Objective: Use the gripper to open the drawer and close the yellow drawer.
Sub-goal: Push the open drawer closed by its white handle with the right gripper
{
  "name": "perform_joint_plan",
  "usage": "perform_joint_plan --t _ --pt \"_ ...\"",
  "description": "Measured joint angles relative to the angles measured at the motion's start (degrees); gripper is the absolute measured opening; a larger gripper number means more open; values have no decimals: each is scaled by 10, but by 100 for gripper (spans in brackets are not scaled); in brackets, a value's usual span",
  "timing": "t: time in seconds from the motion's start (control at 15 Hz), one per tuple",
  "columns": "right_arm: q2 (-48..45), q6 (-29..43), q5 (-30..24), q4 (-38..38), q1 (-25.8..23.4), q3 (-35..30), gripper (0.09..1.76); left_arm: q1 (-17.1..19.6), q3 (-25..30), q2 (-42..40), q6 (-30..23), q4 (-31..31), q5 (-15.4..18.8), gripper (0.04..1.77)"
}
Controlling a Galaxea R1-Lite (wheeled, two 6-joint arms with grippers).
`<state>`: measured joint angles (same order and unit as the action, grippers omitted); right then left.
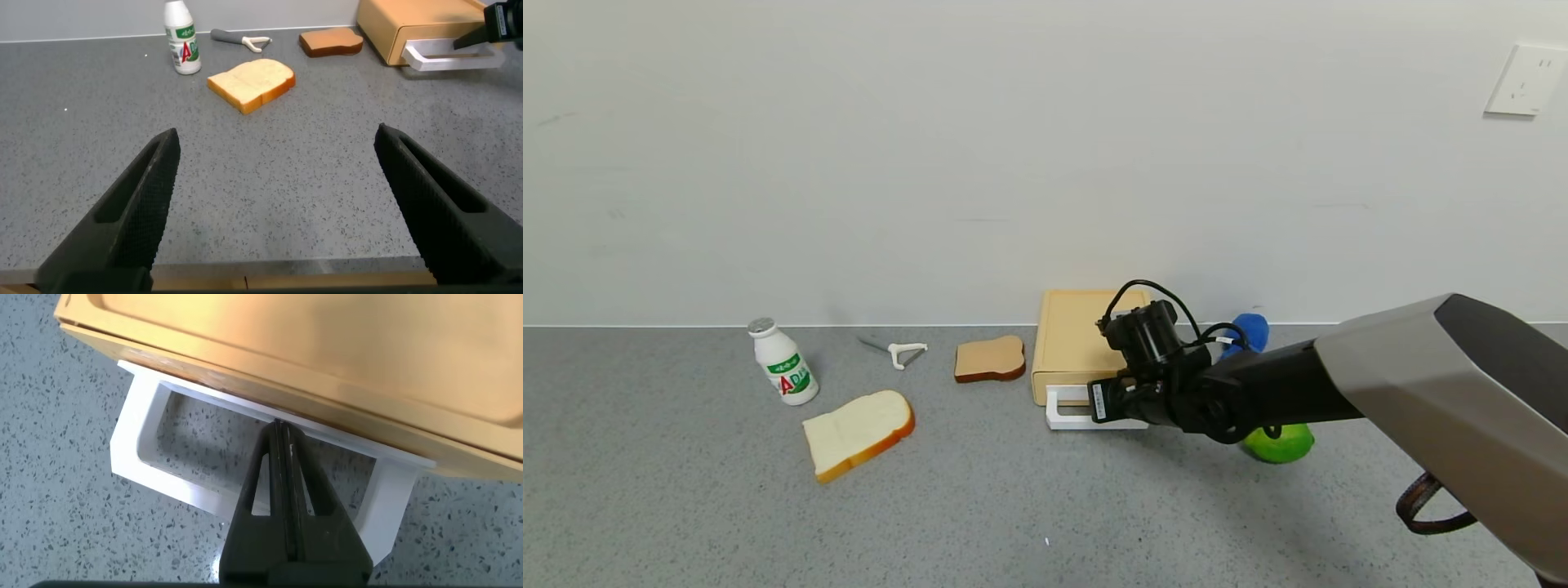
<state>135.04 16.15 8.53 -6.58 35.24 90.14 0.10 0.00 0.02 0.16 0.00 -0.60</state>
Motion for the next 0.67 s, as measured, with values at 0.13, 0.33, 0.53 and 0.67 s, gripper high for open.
perform_joint_plan --t 0.13,0.33,0.53,0.67 --pt "4 0 0 0 -1 5 12 0 0 0 0 0 0 172" --pt "7 0 0 0 -2 10 12 0 0 0 0 0 0 172" --pt "6 0 0 1 -3 10 12 0 0 0 0 0 0 172" --pt "3 0 -1 4 0 6 12 0 0 0 0 0 0 172"
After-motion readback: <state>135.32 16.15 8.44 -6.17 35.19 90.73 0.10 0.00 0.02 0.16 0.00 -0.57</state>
